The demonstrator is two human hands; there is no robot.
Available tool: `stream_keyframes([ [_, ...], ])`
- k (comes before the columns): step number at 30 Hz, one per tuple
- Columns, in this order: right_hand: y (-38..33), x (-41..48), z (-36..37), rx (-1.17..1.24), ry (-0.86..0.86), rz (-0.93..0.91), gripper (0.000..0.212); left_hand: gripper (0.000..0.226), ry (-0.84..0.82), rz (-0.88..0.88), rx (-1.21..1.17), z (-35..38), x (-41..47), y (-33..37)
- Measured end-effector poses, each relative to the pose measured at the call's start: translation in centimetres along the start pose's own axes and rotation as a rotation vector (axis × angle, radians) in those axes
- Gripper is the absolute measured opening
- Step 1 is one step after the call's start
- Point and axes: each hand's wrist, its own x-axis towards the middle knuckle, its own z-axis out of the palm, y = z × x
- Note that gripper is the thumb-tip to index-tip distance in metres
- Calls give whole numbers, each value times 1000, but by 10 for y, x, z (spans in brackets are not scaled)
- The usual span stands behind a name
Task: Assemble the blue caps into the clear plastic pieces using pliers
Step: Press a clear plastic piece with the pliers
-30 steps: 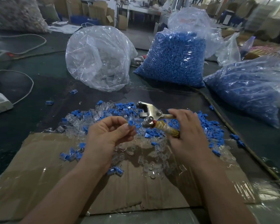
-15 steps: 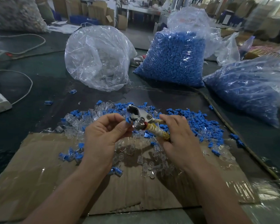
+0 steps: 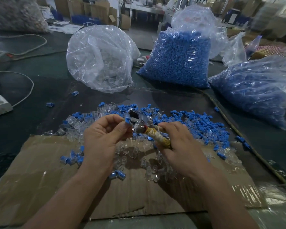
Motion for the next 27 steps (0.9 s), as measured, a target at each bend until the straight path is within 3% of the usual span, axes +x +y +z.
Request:
stream_keyframes([
  [16,-4,-1,1,44,-35,-28,44,8,-9,34,47,-5,2,-1],
  [23,-5,0,2,31,-59,-38,24,10,-5,30,82,-3,1,-1],
  [27,-5,-1,3,64,-74,-21,24,10,2,58,138,-2,-1,1],
])
